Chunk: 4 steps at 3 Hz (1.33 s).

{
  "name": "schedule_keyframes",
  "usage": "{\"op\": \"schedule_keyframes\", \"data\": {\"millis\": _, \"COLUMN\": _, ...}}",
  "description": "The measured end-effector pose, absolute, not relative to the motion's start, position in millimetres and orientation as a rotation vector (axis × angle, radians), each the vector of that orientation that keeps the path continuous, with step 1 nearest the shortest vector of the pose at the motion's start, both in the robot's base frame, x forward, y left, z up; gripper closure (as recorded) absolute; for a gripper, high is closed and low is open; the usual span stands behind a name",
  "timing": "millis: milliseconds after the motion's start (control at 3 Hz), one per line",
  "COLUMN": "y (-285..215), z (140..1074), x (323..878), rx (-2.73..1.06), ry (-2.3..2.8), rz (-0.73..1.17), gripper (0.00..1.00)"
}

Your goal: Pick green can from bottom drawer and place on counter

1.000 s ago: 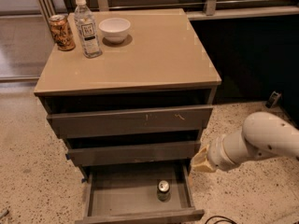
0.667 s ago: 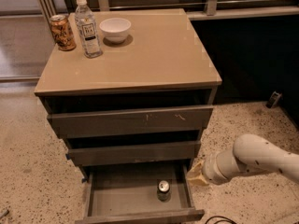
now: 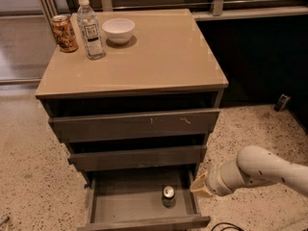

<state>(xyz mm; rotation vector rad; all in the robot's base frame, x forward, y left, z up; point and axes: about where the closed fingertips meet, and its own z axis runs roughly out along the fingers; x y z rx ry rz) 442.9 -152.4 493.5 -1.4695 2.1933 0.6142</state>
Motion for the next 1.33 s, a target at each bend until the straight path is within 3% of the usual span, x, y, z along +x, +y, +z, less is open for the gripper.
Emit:
{"op": "schedule_keyframes", "data": {"millis": 667, "y": -158.2, "z": 415.6, "x": 463.8, "rx": -1.454, "ry": 2.126, "rz": 0.511, "gripper": 1.0}}
{"op": "schedule_keyframes", "data": {"millis": 1000, "y": -149.6, "z": 348.0, "x": 473.4, "rx": -1.427, "ry": 2.095, "rz": 0.557, "gripper": 1.0}}
{"op": "schedule_keyframes", "data": {"millis": 1333, "y": -144.0, "z": 336.9, "x": 471.5, "rx": -1.438, "ry": 2.093, "rz": 0.571, "gripper": 1.0}}
